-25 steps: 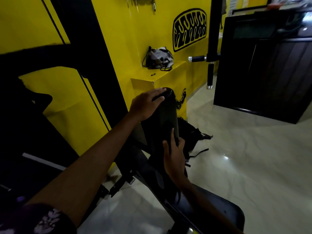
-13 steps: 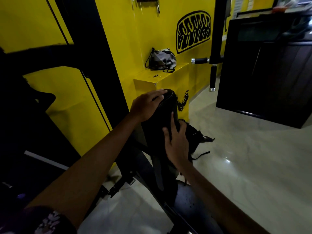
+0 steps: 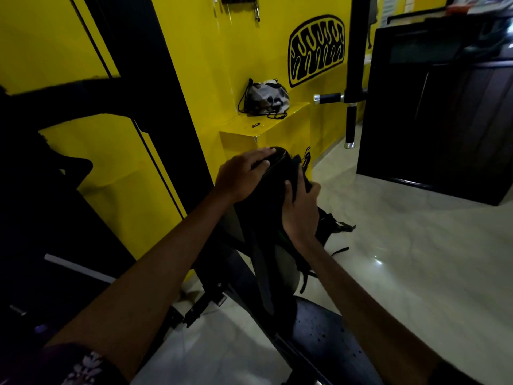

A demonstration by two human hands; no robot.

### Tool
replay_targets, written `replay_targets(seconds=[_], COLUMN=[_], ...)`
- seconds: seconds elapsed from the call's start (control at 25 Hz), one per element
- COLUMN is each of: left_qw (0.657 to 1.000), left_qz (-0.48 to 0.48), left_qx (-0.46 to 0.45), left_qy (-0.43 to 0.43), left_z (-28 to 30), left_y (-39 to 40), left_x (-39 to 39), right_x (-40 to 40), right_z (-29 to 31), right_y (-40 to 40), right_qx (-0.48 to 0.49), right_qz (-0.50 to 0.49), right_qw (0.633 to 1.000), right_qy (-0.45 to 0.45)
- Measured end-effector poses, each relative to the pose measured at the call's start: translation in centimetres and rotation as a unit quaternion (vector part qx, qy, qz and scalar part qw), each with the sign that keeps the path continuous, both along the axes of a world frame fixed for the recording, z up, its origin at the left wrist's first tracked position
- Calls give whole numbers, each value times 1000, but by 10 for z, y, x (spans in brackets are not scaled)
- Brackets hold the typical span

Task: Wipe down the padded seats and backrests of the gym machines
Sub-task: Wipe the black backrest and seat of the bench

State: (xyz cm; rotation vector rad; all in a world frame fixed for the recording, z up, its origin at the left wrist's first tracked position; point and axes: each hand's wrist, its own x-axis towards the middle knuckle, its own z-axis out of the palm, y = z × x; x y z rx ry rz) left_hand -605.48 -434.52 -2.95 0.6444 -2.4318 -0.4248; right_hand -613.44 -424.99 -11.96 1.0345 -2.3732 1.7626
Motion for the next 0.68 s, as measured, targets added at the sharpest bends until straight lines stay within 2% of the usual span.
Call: replay_targets(seconds=[0.16, 0.24, 0.32, 0.36, 0.44, 0.52, 0.56, 0.68], left_qw=[998, 983, 948, 930, 906, 901, 904, 909], left_qz=[-12, -38, -59, -72, -97, -101, -98, -90], left_qx=[-50, -172, -306, -352, -405, -412, -407, -398], left_qy=[26, 48, 67, 73, 83, 86, 86, 88], left_z=[-1, -10, -22, -26, -27, -25, -26, -28], left_y=[1, 9, 11, 8, 4, 6, 7, 10], left_x=[2, 7, 15, 18, 19, 17, 17, 16], right_x=[59, 47, 36, 40, 59, 66, 61, 40], right_z=[-42, -55, -52, -50, -48, -66, -77, -87], right_y=[21, 18, 12, 11, 15, 18, 19, 14], right_qx=[-41, -36, -8, -3, -26, -38, -31, 19], right_qz=[34, 19, -17, -21, -7, 3, 0, -34], right_qw=[995, 999, 997, 997, 1000, 999, 1000, 983], right_qy=[88, 22, -76, -74, -2, 28, -3, -180])
